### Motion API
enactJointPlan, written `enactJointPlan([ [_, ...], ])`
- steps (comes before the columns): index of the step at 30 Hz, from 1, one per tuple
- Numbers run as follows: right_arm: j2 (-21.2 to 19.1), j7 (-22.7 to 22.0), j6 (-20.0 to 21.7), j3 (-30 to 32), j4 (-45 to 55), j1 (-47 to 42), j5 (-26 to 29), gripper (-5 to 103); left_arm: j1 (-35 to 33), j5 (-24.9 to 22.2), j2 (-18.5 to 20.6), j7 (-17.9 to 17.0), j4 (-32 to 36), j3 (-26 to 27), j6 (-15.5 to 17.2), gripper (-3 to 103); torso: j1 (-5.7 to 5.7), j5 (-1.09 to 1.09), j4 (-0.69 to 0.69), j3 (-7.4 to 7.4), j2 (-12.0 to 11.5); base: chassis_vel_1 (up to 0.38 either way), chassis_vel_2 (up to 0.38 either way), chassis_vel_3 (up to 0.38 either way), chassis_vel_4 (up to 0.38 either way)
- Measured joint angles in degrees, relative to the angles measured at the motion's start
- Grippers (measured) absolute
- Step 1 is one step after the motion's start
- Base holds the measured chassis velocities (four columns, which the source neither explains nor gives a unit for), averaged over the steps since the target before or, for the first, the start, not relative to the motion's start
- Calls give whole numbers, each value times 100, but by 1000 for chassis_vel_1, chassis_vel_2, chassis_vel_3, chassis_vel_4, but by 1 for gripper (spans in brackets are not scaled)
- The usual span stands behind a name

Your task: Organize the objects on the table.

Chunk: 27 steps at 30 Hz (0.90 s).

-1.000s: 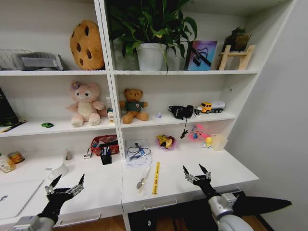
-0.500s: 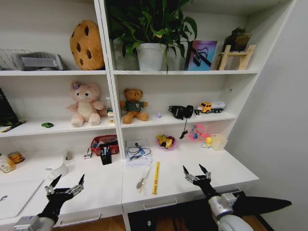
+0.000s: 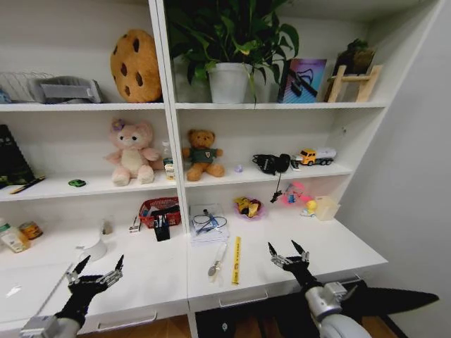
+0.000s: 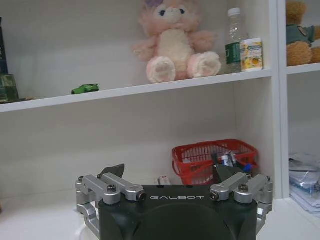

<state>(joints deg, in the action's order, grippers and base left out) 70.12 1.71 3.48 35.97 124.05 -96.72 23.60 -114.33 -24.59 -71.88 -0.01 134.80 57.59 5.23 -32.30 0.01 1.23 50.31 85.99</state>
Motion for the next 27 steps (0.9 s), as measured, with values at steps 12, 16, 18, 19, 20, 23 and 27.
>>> enactJointPlan([
  [12, -1, 3, -5, 1, -2, 0, 0, 100, 0, 0, 0, 0, 0, 1, 0, 100, -1, -3, -1, 0, 0, 305, 303, -294, -291],
  [16, -1, 5, -5, 0, -1, 0, 0, 100, 0, 0, -1, 0, 0, 1, 0, 100, -1, 5, -2, 0, 0, 380, 367, -359, -364],
  [18, -1, 4, -5, 1, -1, 0, 0, 100, 0, 0, 0, 0, 0, 1, 0, 100, 0, -10, 0, -1, 1, 356, 371, -365, -354],
  [19, -1, 4, -5, 1, -1, 0, 0, 100, 0, 0, 0, 0, 0, 1, 0, 100, 0, -10, 0, -1, 1, 339, 355, -365, -338],
  [20, -1, 5, -5, 0, -1, 1, 0, 100, 0, 0, 0, -1, 0, 1, 0, 100, -1, -2, 0, 0, 0, 339, 387, -361, -338],
  [23, 0, 5, -5, 0, -2, 0, 0, 100, 0, 0, -1, 0, 0, 0, 0, 100, 0, 1, -1, 0, 0, 364, 371, -385, -361],
  [27, 0, 5, -5, 0, -2, 0, 0, 100, 0, 0, 0, -1, 1, 0, 0, 100, 1, 11, 0, 0, 0, 344, 336, -357, -343],
])
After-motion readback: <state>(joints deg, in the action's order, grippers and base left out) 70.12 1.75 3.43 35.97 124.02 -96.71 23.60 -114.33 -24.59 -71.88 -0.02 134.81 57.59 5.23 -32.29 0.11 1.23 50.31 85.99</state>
